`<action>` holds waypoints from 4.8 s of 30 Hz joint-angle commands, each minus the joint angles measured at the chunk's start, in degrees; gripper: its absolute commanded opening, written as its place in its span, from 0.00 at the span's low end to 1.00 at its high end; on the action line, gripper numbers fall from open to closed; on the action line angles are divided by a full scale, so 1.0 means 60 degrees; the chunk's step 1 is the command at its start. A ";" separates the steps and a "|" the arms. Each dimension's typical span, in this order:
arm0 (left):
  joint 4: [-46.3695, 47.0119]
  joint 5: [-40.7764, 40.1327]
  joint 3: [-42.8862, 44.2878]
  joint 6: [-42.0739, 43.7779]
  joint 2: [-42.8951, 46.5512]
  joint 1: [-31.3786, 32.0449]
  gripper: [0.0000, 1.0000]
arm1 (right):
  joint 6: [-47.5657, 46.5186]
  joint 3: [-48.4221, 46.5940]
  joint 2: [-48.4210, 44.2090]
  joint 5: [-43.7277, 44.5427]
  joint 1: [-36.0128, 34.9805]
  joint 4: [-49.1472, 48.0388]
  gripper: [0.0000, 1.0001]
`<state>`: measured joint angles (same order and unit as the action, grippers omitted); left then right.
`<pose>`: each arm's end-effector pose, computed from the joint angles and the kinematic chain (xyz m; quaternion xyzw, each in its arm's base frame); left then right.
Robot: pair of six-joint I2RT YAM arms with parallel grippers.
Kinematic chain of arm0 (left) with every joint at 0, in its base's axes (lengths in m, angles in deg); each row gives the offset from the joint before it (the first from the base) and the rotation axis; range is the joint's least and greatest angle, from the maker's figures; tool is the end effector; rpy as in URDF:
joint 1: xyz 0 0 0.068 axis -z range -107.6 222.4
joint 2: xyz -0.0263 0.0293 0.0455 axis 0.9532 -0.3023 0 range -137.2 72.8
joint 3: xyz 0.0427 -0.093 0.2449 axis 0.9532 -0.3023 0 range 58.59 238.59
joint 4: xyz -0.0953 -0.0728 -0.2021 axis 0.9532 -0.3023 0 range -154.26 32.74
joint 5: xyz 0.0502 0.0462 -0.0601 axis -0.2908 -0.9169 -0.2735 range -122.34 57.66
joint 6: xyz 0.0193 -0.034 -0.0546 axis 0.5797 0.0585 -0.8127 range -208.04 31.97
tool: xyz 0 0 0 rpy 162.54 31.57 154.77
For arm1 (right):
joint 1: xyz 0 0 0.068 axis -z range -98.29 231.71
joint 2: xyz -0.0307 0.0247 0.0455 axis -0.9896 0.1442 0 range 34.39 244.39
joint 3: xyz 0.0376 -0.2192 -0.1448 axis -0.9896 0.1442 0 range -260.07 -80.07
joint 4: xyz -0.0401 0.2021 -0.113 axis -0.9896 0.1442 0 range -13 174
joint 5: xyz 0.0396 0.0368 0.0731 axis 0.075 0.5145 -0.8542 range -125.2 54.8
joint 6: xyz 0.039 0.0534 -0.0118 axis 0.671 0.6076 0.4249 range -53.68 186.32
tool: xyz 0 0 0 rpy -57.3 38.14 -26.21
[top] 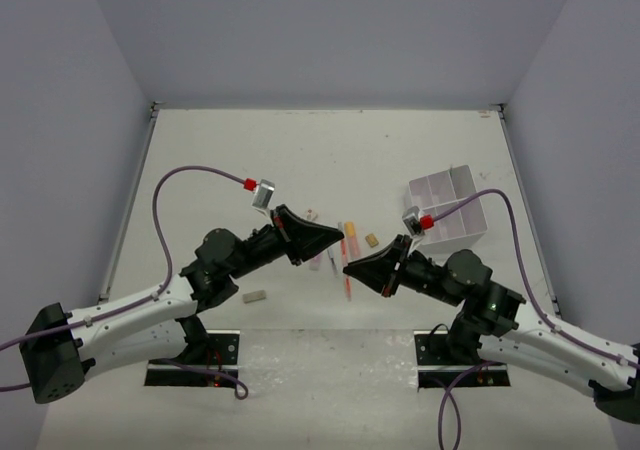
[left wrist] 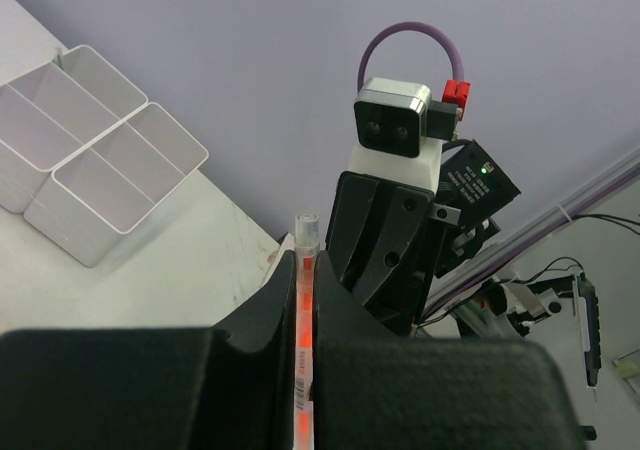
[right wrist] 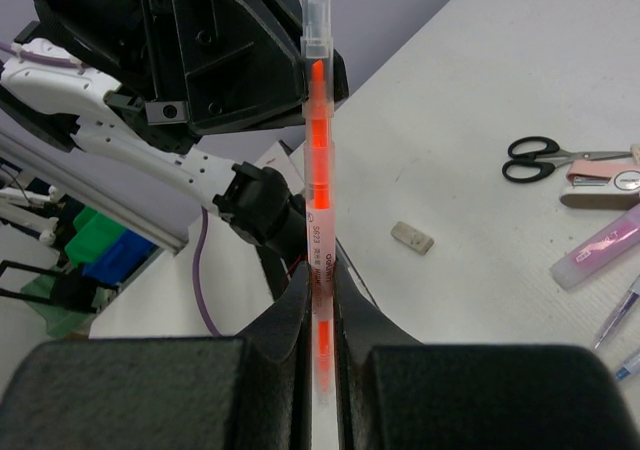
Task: Sort the stationery into containers
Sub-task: Close the pen cap on the pen.
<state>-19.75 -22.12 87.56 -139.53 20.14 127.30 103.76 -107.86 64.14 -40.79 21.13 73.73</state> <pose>0.1130 -0.1772 0.3155 0.0883 0.6121 -0.6606 0.4256 0.0657 0.1274 0.2962 -0.1742 0.6769 0.5616 0.4428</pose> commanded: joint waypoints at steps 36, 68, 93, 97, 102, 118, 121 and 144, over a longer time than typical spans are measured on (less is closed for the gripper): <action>-0.0882 0.0343 0.0718 0.0833 -0.0065 0.0181 0.04 | -0.1051 -0.1603 0.1018 0.0903 -0.0034 -0.0089 0.00; -0.1451 -0.0271 0.1263 0.1449 0.0408 0.0298 0.39 | -0.1032 -0.1468 0.2012 -0.0451 -0.0039 -0.1138 0.00; -0.3013 -0.1241 0.2316 0.1995 0.0487 0.0298 0.24 | -0.1258 -0.1949 0.2369 -0.0972 -0.0025 -0.0614 0.00; -0.2925 -0.1126 0.2206 0.1925 0.0448 0.0298 0.13 | -0.1340 -0.2080 0.2369 -0.0879 -0.0036 -0.0474 0.00; -0.2913 -0.0937 0.2232 0.1795 0.0353 0.0298 0.00 | -0.1392 -0.2219 0.2395 -0.0681 -0.0039 -0.0344 0.00; -0.2227 -0.0853 0.1022 0.1206 0.0007 0.0812 0.00 | -0.2506 -0.5814 0.3967 0.0019 0.1343 0.1073 0.00; -0.2176 -0.0814 0.0850 0.1184 -0.0050 0.0855 0.00 | -0.2462 -0.6276 0.4207 -0.0274 0.1631 0.1073 0.00; -0.4982 -0.3025 0.3883 0.3155 -0.0172 0.0899 0.49 | -0.2110 -0.3968 0.4534 -0.0681 0.1660 0.0391 0.00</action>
<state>-43.72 -34.47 110.87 -118.92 14.75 130.13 92.22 -133.08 92.44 -52.13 30.14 80.95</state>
